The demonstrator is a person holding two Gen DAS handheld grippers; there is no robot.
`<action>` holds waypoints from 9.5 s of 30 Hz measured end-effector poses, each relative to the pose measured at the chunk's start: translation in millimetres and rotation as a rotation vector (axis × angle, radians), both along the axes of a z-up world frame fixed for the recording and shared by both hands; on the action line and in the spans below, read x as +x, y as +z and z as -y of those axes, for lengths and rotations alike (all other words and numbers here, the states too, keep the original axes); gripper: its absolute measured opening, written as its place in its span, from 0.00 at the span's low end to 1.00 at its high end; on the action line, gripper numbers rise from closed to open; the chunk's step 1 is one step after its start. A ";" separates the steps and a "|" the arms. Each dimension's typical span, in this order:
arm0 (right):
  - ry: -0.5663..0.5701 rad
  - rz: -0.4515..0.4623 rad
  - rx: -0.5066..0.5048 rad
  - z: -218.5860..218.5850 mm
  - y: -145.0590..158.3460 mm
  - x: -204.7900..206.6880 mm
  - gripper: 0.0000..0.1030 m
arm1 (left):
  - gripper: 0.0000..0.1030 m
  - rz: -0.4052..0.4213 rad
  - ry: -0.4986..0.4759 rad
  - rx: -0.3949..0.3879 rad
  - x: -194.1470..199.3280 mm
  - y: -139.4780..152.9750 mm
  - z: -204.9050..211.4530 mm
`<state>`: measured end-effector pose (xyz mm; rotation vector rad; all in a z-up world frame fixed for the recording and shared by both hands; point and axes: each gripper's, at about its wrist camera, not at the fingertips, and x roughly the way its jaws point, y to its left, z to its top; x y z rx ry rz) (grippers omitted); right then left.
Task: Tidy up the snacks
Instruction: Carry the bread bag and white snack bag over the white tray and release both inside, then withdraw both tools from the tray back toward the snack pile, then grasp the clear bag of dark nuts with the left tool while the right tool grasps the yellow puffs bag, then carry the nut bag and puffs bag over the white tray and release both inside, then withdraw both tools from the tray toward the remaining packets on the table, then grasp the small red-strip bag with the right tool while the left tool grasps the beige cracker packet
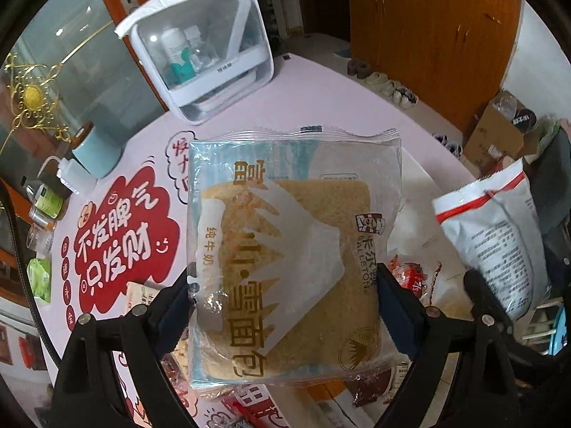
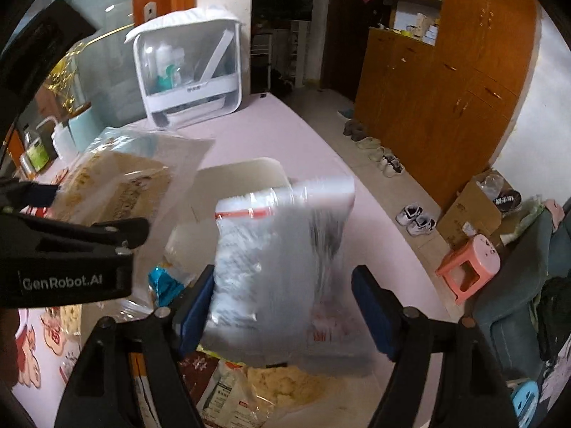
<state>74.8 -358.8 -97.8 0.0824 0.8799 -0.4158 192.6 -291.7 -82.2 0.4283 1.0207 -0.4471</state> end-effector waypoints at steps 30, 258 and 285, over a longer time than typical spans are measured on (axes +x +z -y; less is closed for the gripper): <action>0.017 0.035 -0.013 -19.3 6.1 -16.1 0.88 | 0.99 -0.017 -0.015 0.010 -36.5 4.9 -22.7; -0.050 0.004 0.185 -216.8 12.4 -62.0 0.74 | 0.90 0.095 -0.053 -0.078 -60.1 22.5 -292.2; -0.336 -0.156 0.298 -250.1 -123.4 -6.9 0.62 | 0.90 0.130 -0.882 0.349 69.3 -103.3 -228.8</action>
